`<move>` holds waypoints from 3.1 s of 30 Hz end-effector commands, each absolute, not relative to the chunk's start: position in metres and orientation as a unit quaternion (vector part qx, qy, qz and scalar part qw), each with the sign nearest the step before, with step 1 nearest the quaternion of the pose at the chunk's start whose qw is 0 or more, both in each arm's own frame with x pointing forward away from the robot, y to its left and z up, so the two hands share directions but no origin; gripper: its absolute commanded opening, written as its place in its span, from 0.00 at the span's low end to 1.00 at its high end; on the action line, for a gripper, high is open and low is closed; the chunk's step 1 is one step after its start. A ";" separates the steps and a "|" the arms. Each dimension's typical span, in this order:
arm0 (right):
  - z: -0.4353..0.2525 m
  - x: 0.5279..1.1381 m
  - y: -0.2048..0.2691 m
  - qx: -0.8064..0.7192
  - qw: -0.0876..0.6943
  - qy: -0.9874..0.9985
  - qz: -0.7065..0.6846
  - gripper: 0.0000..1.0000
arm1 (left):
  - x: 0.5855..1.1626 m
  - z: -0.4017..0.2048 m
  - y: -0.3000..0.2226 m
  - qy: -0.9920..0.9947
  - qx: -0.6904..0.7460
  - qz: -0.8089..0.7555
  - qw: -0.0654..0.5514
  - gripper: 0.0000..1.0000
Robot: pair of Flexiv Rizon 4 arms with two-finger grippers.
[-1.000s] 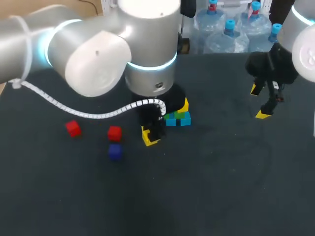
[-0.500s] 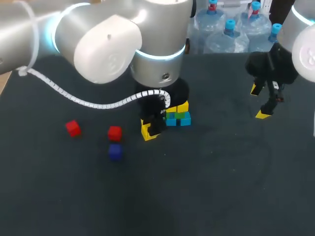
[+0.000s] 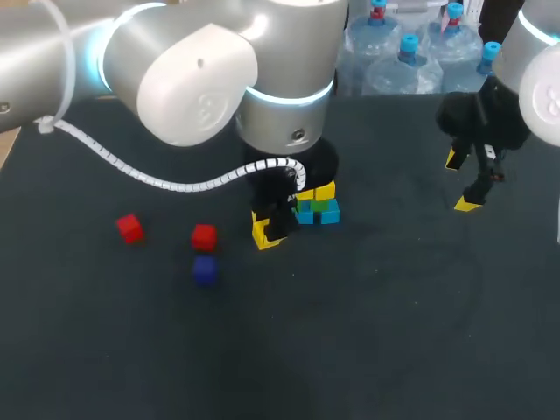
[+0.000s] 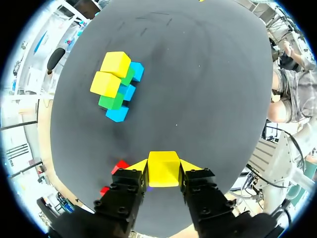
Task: Place the blue cubes, place green cubes on the blue cubes, place the yellow cubes on the green cubes, then place the red cubes on the yellow cubes, and place purple cube on the red cubes.
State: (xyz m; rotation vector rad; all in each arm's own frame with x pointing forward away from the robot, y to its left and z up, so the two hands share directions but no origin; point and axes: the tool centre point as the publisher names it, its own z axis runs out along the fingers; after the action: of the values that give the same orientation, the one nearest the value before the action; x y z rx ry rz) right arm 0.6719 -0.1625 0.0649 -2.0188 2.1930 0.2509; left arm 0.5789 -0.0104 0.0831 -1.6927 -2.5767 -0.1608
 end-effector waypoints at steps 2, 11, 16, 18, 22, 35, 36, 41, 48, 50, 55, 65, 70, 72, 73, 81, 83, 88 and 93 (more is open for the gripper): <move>0.064 0.673 -0.163 -0.673 0.075 0.731 0.085 1.00 | 0.581 0.083 -0.011 -0.834 -0.549 -0.053 0.030 0.00; 0.064 0.673 -0.163 -0.673 0.075 0.731 0.085 1.00 | 0.603 0.106 0.005 -0.831 -0.549 -0.088 0.015 0.00; 0.064 0.673 -0.163 -0.673 0.075 0.731 0.085 1.00 | 0.623 0.122 0.023 -0.833 -0.540 -0.119 0.003 0.00; 0.064 0.673 -0.163 -0.673 0.075 0.731 0.085 1.00 | 0.630 0.127 0.026 -0.832 -0.541 -0.123 0.000 0.00; 0.064 0.673 -0.163 -0.673 0.075 0.731 0.085 1.00 | 0.642 0.133 0.023 -0.825 -0.549 -0.132 -0.001 0.00; 0.064 0.673 -0.163 -0.673 0.075 0.731 0.085 1.00 | 0.676 0.124 -0.001 -0.796 -0.591 -0.127 -0.007 0.00; 0.064 0.673 -0.163 -0.673 0.075 0.731 0.085 1.00 | 0.677 0.124 -0.001 -0.795 -0.593 -0.126 -0.008 0.00; 0.064 0.673 -0.163 -0.673 0.075 0.731 0.085 1.00 | 0.679 0.119 -0.003 -0.790 -0.601 -0.120 -0.010 0.00; 0.064 0.673 -0.163 -0.673 0.075 0.731 0.085 1.00 | 0.677 0.103 -0.009 -0.792 -0.601 -0.104 -0.002 0.00; 0.064 0.673 -0.163 -0.673 0.075 0.731 0.085 1.00 | 0.676 0.098 -0.010 -0.794 -0.600 -0.100 0.000 0.00; 0.064 0.673 -0.163 -0.673 0.075 0.731 0.085 1.00 | 0.678 0.090 -0.015 -0.798 -0.595 -0.095 0.006 0.00; 0.064 0.673 -0.163 -0.673 0.075 0.731 0.085 1.00 | 0.685 0.086 -0.025 -0.796 -0.599 -0.090 0.001 0.00; 0.064 0.673 -0.163 -0.673 0.075 0.731 0.085 1.00 | 0.684 0.083 -0.027 -0.796 -0.599 -0.085 0.002 0.00; 0.064 0.673 -0.163 -0.673 0.075 0.731 0.085 1.00 | 0.684 0.083 -0.027 -0.796 -0.600 -0.084 0.002 0.00; 0.064 0.673 -0.163 -0.673 0.075 0.731 0.085 1.00 | 0.684 0.083 -0.027 -0.796 -0.599 -0.084 0.002 0.00; 0.064 0.673 -0.163 -0.673 0.075 0.731 0.085 1.00 | 0.689 0.082 -0.031 -0.793 -0.604 -0.083 -0.001 0.00; 0.064 0.673 -0.163 -0.673 0.075 0.731 0.085 1.00 | 0.690 0.082 -0.032 -0.791 -0.606 -0.083 -0.002 0.00; 0.064 0.673 -0.163 -0.673 0.075 0.731 0.085 1.00 | 0.692 0.080 -0.034 -0.790 -0.608 -0.081 -0.002 0.00; 0.064 0.673 -0.163 -0.673 0.075 0.731 0.085 1.00 | 0.693 0.078 -0.035 -0.788 -0.611 -0.078 -0.001 0.00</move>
State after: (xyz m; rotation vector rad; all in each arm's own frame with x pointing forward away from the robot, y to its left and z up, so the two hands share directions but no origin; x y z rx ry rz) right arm 0.6719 -0.1625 0.0648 -2.0188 2.1930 0.2509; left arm 0.6885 -0.0335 0.0794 -1.9200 -2.4861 -0.2500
